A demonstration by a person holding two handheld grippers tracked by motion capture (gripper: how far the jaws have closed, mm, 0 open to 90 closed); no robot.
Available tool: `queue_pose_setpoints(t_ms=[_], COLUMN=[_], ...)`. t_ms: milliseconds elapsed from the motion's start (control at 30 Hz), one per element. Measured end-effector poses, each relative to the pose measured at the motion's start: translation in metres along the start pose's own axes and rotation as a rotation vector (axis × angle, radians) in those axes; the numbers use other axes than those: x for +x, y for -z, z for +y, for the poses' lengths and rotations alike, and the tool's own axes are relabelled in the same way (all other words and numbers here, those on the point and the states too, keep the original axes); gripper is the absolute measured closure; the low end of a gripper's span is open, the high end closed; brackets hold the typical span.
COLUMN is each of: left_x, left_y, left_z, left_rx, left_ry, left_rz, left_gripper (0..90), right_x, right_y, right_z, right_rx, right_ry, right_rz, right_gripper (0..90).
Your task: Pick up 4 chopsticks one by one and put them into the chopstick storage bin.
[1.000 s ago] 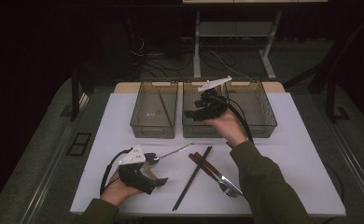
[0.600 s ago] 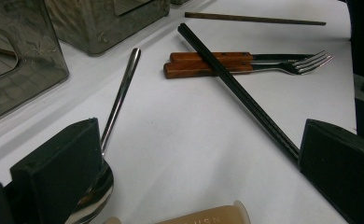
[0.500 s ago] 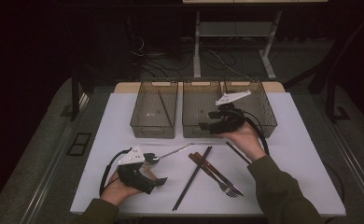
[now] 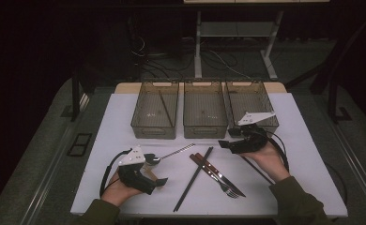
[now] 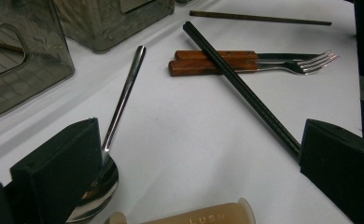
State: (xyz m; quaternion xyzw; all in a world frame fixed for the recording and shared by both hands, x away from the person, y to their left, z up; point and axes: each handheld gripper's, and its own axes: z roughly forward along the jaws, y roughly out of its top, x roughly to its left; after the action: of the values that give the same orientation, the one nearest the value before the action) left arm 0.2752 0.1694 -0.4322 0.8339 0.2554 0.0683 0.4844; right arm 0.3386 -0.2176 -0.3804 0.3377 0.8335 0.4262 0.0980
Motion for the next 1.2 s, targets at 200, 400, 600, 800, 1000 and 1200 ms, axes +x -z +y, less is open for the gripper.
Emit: queue_pose_setpoints(t_ms=[200, 400, 600, 800, 1000, 1200], left_x=[0.0, 0.0, 0.0, -0.001, 0.0, -0.001], left_y=[0.001, 0.001, 0.002, 0.003, 0.003, 0.003], left_z=[0.0, 0.0, 0.0, 0.0, 0.0, 0.0], left_rx=[-0.002, 0.004, 0.002, 0.0, 0.001, 0.001], left_ry=[-0.005, -0.01, -0.013, -0.01, -0.01, -0.01], left_rz=[0.001, 0.0, 0.001, 0.005, 0.005, 0.007], left_gripper=[0.0, 0.0, 0.0, 0.0, 0.0, 0.0], right_x=[-0.002, -0.005, -0.009, -0.014, -0.015, -0.017], right_y=[0.012, 0.023, 0.033, 0.046, 0.053, 0.056], right_z=[-0.021, -0.04, -0.055, -0.074, -0.089, -0.1], right_rx=[0.018, 0.03, 0.04, 0.088, 0.135, 0.167], right_ry=[-0.009, -0.023, -0.048, -0.054, -0.059, -0.065], right_rz=[-0.012, -0.02, -0.02, -0.045, -0.068, -0.089], right_gripper=[35.3, 35.3, 39.4, 47.1, 57.6, 68.3])
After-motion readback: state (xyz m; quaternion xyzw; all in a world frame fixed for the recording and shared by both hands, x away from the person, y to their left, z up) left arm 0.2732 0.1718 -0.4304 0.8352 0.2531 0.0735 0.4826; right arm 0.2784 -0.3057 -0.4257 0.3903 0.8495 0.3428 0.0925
